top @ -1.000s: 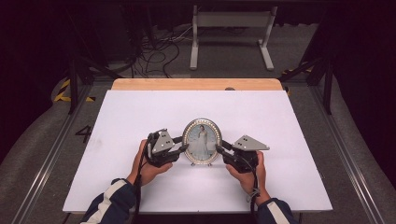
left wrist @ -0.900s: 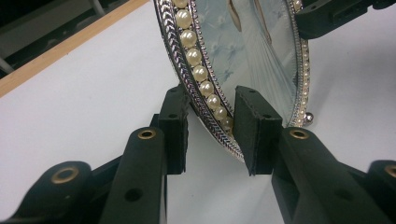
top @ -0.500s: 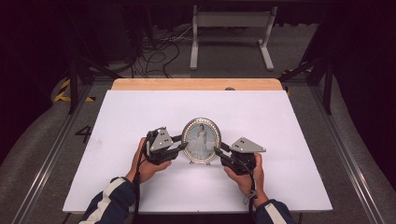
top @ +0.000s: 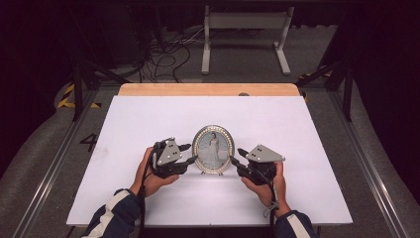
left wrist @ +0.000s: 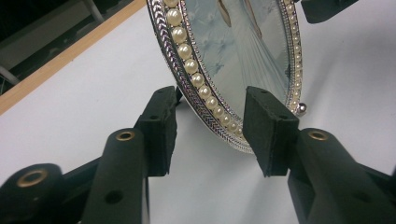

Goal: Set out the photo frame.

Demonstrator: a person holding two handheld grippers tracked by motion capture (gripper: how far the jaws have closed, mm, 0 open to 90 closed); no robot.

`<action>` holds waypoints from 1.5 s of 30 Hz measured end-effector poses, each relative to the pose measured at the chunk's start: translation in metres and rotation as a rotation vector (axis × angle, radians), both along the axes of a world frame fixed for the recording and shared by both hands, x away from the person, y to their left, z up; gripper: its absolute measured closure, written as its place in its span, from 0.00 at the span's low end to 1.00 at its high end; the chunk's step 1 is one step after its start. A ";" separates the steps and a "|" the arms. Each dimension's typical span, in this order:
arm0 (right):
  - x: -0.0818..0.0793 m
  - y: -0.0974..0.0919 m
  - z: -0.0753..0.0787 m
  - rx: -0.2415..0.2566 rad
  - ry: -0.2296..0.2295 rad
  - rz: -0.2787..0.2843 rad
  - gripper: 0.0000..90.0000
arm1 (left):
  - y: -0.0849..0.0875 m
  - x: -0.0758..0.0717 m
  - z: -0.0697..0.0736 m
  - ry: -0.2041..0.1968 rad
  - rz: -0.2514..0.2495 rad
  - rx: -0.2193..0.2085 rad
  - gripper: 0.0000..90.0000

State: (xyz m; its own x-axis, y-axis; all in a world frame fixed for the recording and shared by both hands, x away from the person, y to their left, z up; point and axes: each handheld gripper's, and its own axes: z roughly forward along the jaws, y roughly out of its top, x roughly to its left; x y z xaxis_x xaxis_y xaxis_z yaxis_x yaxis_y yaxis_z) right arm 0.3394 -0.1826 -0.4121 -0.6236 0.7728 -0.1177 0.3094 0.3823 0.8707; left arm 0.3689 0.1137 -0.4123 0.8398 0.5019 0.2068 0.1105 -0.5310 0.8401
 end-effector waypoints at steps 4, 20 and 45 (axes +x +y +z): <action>0.000 0.000 -0.001 -0.016 0.001 0.008 0.61 | 0.001 -0.003 0.001 -0.005 0.001 0.016 0.54; -0.006 -0.014 0.001 -0.094 -0.013 0.005 0.37 | 0.020 -0.012 -0.005 -0.002 0.059 0.035 0.29; -0.015 -0.035 -0.012 -0.163 -0.020 -0.004 0.24 | 0.056 -0.021 -0.015 0.001 0.112 0.061 0.16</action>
